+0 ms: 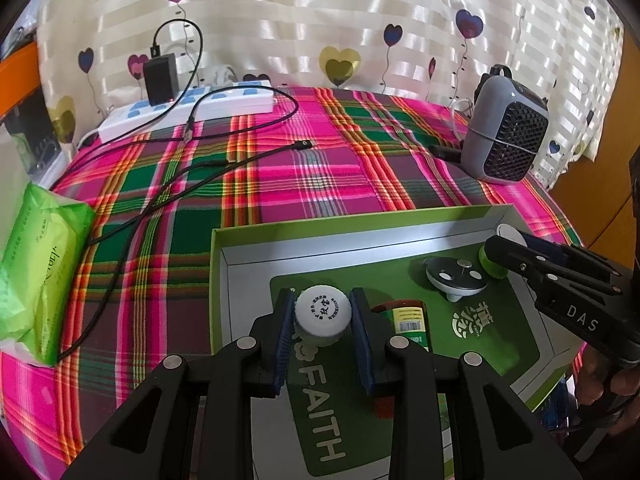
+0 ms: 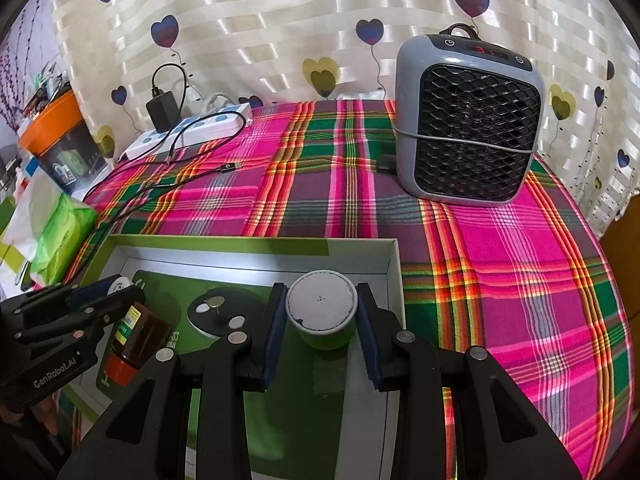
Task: Organize rigid objects
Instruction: 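Carry the white cap over the white box with the left tool while the right tool carries the stand there, then open the left tool to drop the cap while the right tool releases the stand in the box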
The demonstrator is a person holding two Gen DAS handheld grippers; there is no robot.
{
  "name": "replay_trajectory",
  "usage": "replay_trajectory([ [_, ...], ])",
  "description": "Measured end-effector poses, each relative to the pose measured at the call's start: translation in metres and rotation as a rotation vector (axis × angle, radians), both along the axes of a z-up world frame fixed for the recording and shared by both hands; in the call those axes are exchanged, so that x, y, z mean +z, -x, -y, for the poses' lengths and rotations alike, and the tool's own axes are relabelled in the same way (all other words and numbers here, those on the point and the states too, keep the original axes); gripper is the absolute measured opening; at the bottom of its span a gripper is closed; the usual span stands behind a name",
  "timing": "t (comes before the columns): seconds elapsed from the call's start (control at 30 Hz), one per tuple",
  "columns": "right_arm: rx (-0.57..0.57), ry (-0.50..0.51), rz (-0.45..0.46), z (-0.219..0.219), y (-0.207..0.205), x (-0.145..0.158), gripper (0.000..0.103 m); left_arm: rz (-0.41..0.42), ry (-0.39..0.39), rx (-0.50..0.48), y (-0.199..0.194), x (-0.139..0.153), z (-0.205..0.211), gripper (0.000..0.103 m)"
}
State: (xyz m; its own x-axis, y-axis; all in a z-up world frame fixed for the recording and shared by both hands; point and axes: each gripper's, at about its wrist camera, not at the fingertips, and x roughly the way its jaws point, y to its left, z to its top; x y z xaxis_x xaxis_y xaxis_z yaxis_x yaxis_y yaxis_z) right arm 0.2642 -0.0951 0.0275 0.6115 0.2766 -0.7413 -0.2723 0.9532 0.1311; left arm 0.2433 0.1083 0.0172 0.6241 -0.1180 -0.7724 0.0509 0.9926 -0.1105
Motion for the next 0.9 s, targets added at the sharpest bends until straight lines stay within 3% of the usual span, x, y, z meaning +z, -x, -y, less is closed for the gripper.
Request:
replay_trajectory([
  [0.37,-0.003,-0.032,-0.006,0.003,-0.001,0.0,0.036,0.002,0.007,0.003,0.0,-0.001,0.0,0.028],
  [0.5,0.005,-0.048,0.003,0.003,0.002,0.002,0.046,0.001,0.002,0.011,0.003,0.001,-0.001,0.032],
  [0.9,-0.02,-0.065,0.049,0.011,0.024,0.018,0.047,0.066,-0.026,0.028,0.04,0.026,0.003,0.032],
])
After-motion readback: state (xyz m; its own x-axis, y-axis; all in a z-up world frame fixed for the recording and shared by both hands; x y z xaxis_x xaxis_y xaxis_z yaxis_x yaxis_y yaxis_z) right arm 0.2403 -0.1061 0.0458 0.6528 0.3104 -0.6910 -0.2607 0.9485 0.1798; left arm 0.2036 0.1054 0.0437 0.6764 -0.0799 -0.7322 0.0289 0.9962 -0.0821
